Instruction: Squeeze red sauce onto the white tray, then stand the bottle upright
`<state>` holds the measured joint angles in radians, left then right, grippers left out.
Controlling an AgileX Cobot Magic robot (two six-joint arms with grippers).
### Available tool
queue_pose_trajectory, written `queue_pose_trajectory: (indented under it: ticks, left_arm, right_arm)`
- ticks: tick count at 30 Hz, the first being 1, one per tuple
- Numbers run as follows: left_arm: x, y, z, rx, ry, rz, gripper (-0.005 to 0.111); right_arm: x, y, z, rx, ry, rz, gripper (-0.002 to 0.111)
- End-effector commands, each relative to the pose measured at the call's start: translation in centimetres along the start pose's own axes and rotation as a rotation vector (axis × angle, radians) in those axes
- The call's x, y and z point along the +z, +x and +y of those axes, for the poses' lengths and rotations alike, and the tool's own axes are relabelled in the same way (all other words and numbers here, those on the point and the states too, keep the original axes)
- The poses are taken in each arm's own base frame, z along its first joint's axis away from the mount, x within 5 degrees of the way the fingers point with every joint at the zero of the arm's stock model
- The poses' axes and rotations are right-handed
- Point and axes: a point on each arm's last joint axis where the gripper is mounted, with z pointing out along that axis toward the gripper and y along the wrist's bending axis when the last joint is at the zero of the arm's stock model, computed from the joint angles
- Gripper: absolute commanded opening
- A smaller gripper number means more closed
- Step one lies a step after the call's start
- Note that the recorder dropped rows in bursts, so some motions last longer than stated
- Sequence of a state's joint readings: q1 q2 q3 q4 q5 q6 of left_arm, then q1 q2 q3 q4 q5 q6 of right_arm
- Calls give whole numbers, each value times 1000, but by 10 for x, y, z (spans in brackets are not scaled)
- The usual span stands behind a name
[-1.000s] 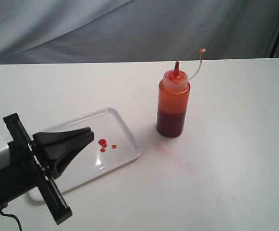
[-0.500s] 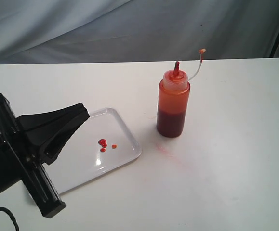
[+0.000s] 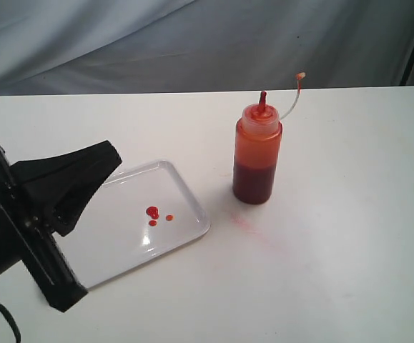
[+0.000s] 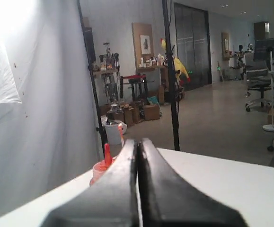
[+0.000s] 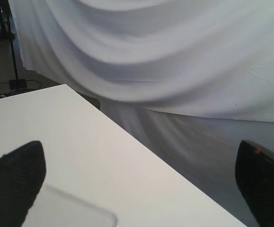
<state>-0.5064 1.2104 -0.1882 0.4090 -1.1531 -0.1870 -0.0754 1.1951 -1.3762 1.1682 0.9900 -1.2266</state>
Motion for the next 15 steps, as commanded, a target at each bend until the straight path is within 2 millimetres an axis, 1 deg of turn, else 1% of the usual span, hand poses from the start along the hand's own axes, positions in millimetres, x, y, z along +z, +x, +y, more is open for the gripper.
queue_pose_trajectory:
  ticks: [1,3,4,6,9,11,15]
  left_arm:
    - [-18,1,1,-75,-94,270,0]
    - [-32,1,4,-106,-181,383,0]
    - [-44,-1,5,-116,-245,438,0]
    - [-64,-7,4,-95,-312,465,0]
    - [-91,-12,0,-50,-364,431,0]
    - [-105,-10,-4,-39,-381,386,0]
    - [-125,11,-9,-92,-423,344,0]
  right_arm:
    - [-1,0,-2,2,24,-2,105]
    - [-1,0,-2,2,24,-2,105]
    - [-1,0,-2,2,24,-2,105]
    - [-1,0,-2,2,24,-2,105]
    - [-1,0,-2,2,24,-2,105]
    - [-1,0,-2,2,24,-2,105]
    - [-1,0,-2,2,24,-2,105]
